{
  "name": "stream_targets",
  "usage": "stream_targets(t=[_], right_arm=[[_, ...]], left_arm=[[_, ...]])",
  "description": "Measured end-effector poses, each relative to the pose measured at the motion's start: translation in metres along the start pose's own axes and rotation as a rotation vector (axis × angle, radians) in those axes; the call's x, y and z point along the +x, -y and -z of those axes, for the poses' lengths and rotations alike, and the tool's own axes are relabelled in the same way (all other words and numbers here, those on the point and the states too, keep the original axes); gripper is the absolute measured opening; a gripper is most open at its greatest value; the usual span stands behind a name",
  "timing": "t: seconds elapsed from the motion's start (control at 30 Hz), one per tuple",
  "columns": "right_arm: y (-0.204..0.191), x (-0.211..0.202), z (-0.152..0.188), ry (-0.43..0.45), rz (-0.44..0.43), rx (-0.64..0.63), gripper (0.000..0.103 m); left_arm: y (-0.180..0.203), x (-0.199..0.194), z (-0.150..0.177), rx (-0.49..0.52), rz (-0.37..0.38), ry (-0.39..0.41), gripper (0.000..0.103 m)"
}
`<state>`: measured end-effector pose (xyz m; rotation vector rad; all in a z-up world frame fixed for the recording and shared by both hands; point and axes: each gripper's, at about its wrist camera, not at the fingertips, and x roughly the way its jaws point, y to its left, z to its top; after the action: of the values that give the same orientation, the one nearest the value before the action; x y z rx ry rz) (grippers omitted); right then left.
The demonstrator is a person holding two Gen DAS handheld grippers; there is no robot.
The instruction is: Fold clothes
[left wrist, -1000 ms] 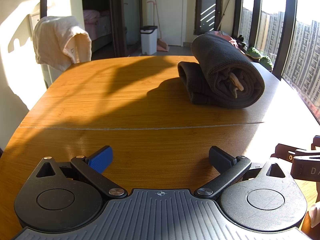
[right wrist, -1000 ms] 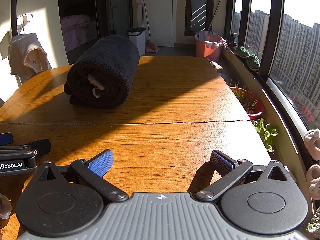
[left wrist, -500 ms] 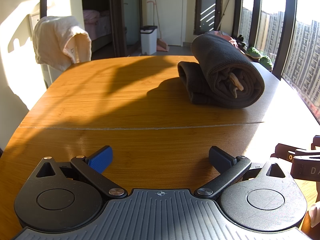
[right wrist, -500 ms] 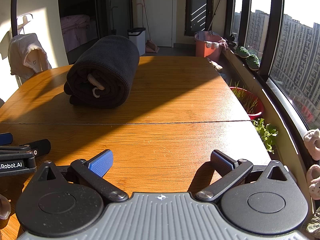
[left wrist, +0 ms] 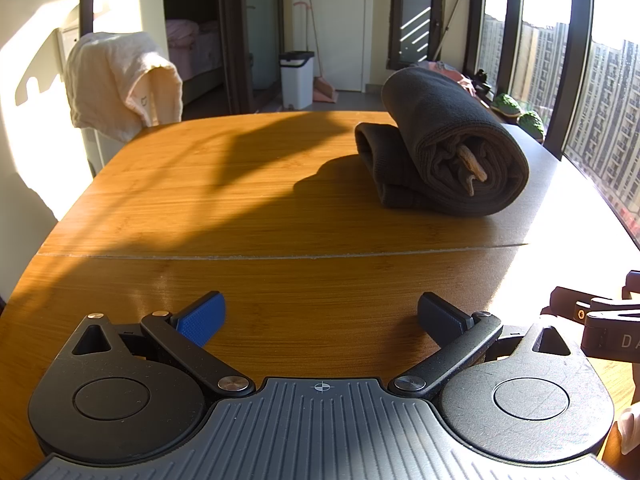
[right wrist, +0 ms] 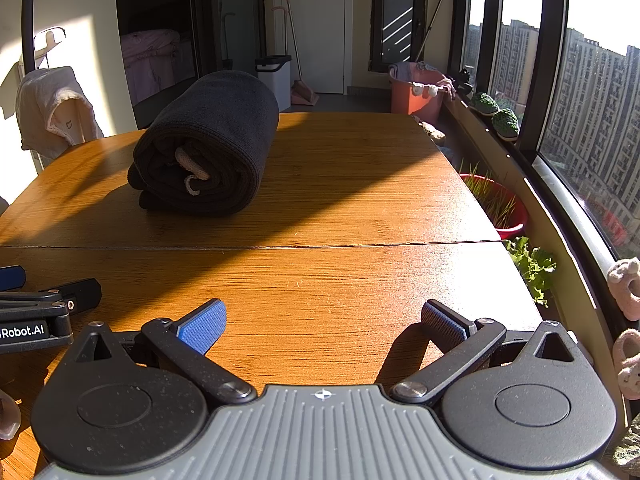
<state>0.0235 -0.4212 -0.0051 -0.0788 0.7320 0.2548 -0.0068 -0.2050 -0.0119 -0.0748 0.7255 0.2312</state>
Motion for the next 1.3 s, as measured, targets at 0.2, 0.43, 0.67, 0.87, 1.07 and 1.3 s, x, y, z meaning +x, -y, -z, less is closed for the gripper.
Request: stream_targets(t=[0.2,0.43,0.67,0.87,1.07,1.3], right_arm=[[-0.0003,0.0000,0.0000,0.000,0.000,0.000,0.103],[-0.0004,0.0001,-0.0001,0.000,0.000,0.000,0.103],[-0.0006,0.0001,-0.0001,0.000,0.000,0.001,0.103],[0.0016,-0.0009,0.0004,0.001,-0.003,0.001,0.103],[0.0025,-0.0011,0.0006,0.000,-0.002,0.000,0.103],[0.0021,-0.0010,0.0004,0.000,0.000,0.000,0.103]], left_arm=[[0.0000,0.0000,0.0000,0.000,0.000,0.000,0.103],[0.0001,0.0001,0.0001,0.000,0.000,0.000,0.103],[0.0002,0.0000,0.0002,0.001,0.001,0.000,0.103],[-0.0003,-0.0002,0.0005,0.002,0.004,-0.001,0.103],[-0.0007,-0.0006,0.0007,0.002,0.005,-0.001,0.103],[-0.0011,-0.0003,0.0004,0.001,0.008,-0.001,0.103]])
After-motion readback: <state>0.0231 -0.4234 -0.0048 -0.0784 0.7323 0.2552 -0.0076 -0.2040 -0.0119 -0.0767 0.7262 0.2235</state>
